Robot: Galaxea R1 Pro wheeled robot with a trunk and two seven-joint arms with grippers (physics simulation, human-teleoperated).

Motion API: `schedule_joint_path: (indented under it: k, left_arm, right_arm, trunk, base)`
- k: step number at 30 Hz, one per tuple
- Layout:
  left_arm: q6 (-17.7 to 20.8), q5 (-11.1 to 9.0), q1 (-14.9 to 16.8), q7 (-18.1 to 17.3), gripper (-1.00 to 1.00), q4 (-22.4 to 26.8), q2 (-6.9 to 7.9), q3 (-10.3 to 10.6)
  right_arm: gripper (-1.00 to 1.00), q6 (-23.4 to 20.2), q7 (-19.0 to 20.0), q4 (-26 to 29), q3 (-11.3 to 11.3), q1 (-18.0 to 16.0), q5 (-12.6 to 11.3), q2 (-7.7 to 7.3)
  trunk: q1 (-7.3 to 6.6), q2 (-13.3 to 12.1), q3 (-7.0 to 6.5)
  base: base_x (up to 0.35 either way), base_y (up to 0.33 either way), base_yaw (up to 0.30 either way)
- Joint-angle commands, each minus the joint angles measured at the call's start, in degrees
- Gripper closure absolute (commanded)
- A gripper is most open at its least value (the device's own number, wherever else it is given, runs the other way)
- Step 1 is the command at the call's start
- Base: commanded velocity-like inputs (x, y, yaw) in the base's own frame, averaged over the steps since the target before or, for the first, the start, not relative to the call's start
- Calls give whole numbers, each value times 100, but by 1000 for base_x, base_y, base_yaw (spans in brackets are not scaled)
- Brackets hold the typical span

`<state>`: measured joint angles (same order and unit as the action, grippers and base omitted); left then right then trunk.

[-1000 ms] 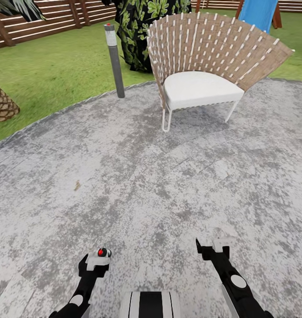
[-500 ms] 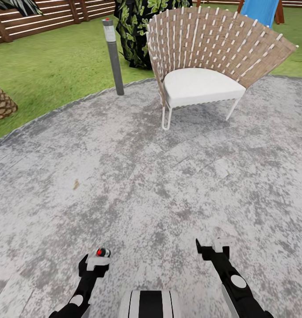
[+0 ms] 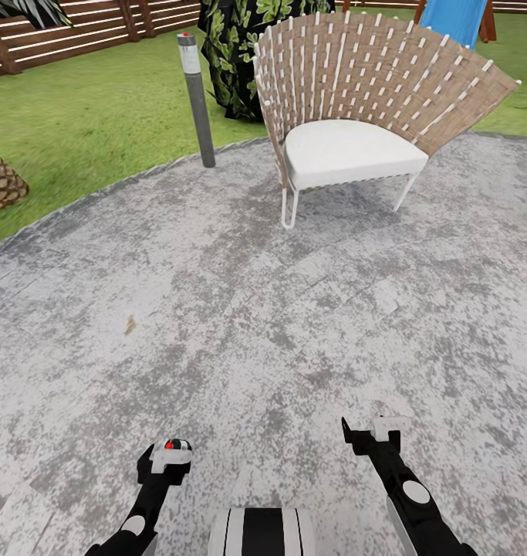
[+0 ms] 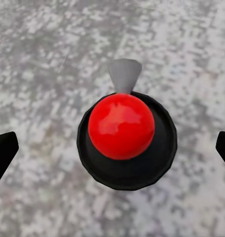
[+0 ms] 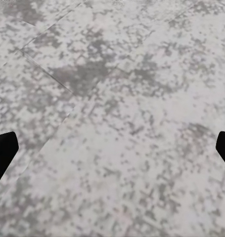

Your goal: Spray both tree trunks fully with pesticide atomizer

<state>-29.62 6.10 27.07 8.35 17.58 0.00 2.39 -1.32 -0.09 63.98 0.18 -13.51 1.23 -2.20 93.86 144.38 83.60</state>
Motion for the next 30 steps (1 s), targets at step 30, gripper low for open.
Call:
schedule_joint_path:
  k: [30]
  left_arm:
    - [0,14,-9,0,-100,0,0,14]
  right_arm:
    - [-100,0,-2,0,0,-2,0,0]
  trunk:
    - [0,0,-60]
  base:
    - [-12,0,0]
